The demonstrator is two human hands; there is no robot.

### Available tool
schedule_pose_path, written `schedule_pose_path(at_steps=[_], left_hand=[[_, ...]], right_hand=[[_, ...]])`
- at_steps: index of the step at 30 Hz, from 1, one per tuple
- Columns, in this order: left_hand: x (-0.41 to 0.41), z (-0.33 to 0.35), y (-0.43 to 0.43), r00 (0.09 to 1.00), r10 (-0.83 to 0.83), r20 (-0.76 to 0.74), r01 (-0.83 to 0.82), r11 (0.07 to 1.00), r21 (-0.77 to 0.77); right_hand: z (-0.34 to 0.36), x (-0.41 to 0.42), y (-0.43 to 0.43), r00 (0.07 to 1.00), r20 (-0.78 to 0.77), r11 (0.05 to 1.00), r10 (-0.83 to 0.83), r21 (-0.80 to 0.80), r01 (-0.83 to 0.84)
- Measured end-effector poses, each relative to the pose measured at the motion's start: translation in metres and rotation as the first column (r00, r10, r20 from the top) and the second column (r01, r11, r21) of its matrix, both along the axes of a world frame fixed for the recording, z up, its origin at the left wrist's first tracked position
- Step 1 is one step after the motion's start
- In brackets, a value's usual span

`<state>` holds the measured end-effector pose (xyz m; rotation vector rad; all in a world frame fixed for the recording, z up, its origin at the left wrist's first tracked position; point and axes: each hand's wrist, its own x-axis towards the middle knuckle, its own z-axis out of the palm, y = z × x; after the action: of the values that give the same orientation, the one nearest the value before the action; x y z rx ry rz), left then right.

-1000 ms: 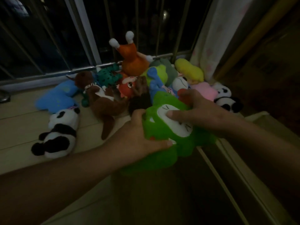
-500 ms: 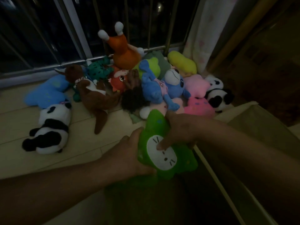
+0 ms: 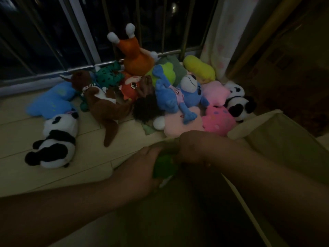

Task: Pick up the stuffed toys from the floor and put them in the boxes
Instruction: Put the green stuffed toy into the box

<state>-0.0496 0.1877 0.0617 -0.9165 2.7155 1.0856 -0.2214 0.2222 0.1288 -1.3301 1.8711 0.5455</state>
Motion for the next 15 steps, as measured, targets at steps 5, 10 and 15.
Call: schedule_pose_path(at_steps=[5, 10, 15], left_hand=[[-0.008, 0.013, -0.023, 0.987, 0.118, -0.112, -0.123, 0.992, -0.035], [-0.002, 0.019, -0.072, 0.929, 0.291, -0.228, -0.326, 0.936, -0.133], [0.017, 0.011, -0.115, 0.889, 0.362, -0.281, -0.416, 0.894, -0.166]], right_hand=[[-0.008, -0.001, -0.015, 0.999, -0.017, 0.984, -0.028, -0.174, 0.024], [-0.017, 0.01, -0.043, 0.997, 0.041, 0.906, -0.062, -0.417, 0.073], [-0.039, 0.038, -0.082, 0.976, 0.181, 0.811, -0.119, -0.55, 0.201]])
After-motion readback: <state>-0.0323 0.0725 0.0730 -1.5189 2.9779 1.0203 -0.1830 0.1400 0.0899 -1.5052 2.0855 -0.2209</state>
